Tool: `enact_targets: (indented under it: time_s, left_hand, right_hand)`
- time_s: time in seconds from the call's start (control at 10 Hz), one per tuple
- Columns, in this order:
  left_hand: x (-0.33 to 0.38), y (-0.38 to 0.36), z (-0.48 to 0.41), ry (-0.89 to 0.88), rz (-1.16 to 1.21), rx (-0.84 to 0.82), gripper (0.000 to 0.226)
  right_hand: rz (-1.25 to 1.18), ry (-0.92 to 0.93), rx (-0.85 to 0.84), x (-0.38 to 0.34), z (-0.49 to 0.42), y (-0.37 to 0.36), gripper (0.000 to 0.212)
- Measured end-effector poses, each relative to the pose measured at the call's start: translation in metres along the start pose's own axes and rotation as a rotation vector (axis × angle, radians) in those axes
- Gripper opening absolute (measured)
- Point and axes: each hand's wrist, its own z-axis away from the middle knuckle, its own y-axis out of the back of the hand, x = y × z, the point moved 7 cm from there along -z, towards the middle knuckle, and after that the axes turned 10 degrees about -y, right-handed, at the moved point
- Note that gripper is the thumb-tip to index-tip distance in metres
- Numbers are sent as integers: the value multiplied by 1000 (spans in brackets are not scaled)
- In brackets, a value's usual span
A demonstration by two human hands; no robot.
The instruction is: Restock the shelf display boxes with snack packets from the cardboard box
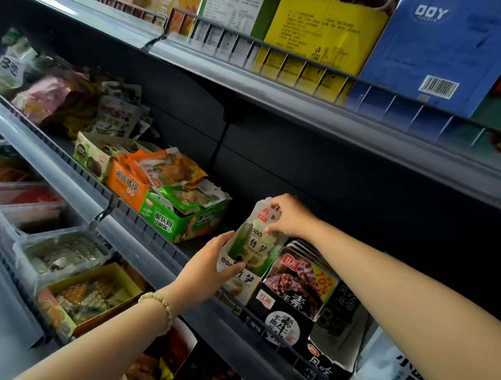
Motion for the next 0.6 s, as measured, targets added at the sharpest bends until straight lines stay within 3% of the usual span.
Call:
enact_targets:
  time_s: [0.4, 0.6]
  left_hand:
    - [-4, -3, -1, 46, -15, -2, 74]
    - [4, 6, -2, 86, -45, -5, 75]
  right_hand:
    - [-166, 32, 158, 13, 10, 22, 25]
    - [-144, 61, 88, 16, 52, 36, 42]
